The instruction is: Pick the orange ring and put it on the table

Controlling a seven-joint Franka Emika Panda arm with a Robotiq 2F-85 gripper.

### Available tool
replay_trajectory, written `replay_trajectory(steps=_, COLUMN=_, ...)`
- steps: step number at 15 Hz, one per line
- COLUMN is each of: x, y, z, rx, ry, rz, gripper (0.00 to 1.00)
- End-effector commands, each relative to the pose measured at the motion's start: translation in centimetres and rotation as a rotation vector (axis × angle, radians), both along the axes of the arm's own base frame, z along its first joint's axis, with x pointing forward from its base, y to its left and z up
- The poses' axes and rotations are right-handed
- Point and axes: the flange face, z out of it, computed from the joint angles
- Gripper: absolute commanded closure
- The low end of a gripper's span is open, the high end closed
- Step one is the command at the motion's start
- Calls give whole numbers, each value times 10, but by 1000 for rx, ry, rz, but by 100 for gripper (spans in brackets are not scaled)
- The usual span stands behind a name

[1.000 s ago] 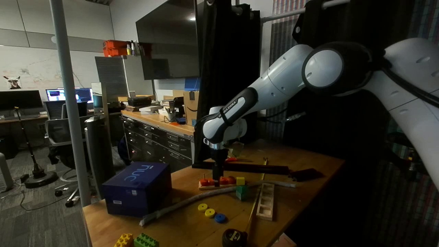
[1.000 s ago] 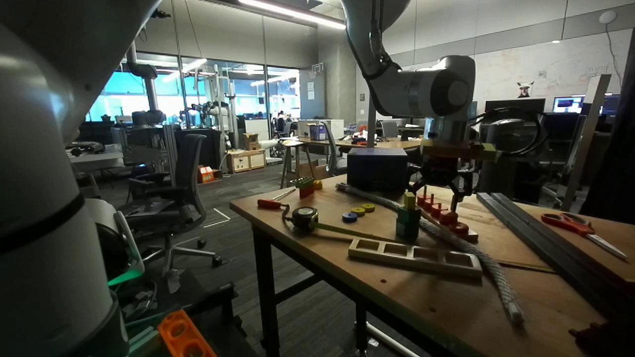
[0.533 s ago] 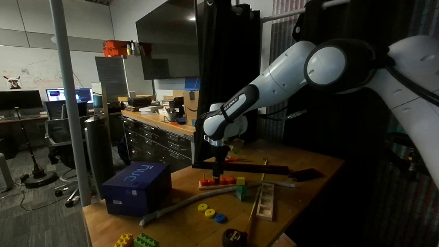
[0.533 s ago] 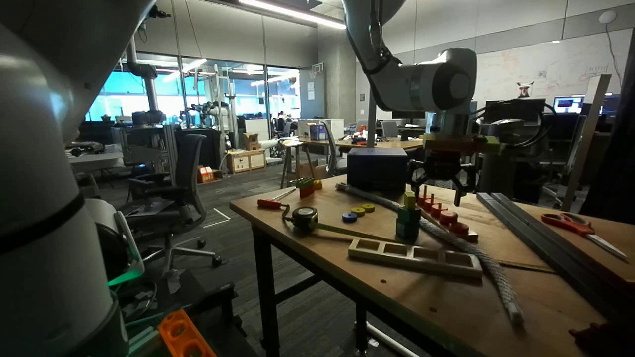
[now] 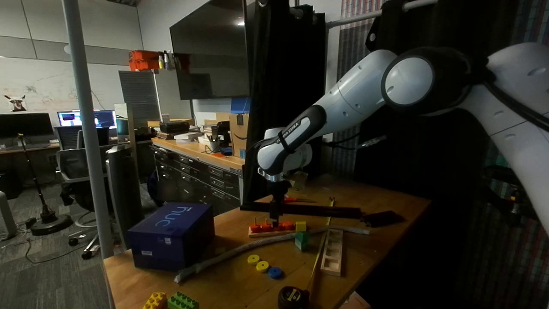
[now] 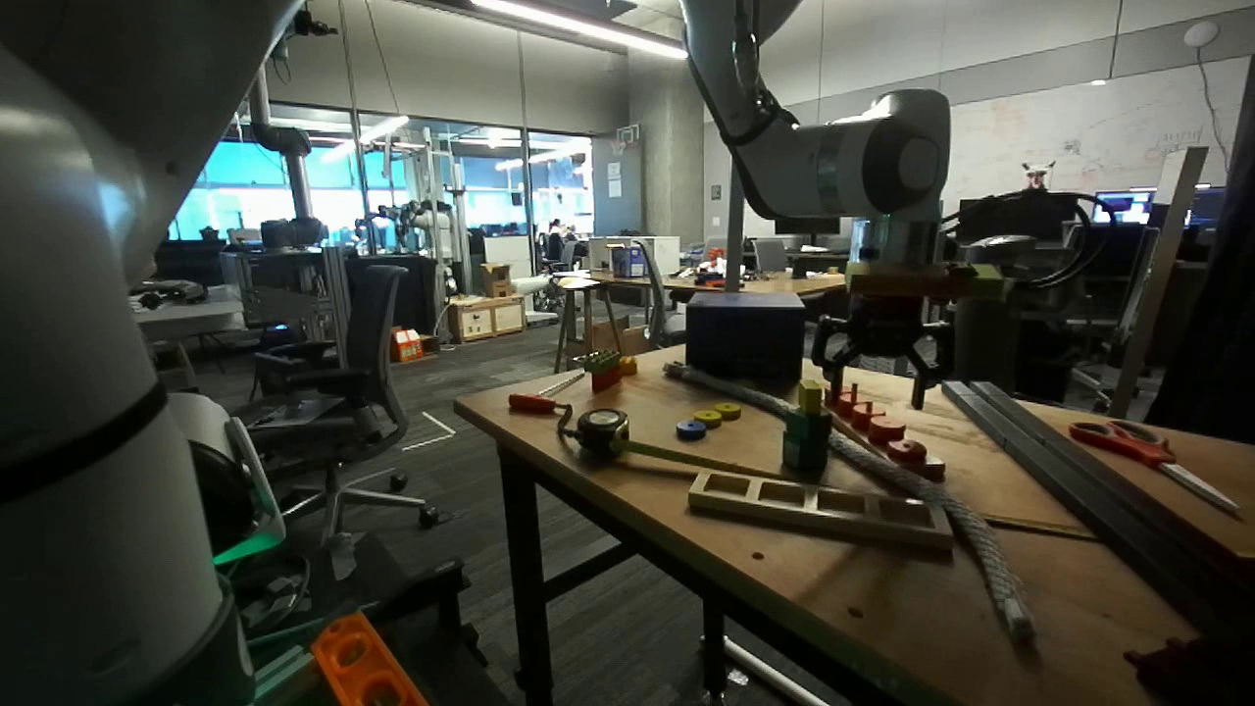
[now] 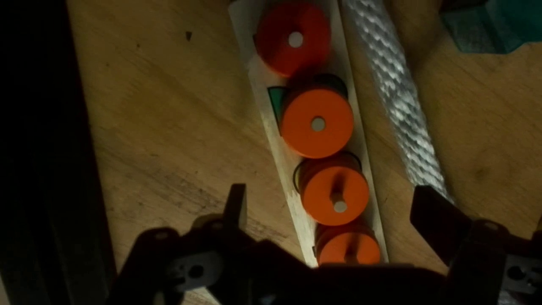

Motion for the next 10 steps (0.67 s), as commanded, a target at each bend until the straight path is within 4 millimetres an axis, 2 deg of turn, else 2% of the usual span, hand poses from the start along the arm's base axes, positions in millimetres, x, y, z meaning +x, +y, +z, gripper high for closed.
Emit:
replay_trajectory(steps=1, x=-8, y=-2, z=11, rx=-23, ry=-10, rz=4, gripper=25)
replay_trajectory(steps=2, x=-9, y=-3, z=11, rx=-25, ry=-11, rz=3, gripper=27)
replay_trajectory(steps=9, x=-11, y=-2, z=10, rx=-28, ry=-4, rz=4, gripper=81)
replay_trajectory(steps=10, x=-11, y=-2, z=12, rx=-28, ry=-6, rz=4, gripper=80)
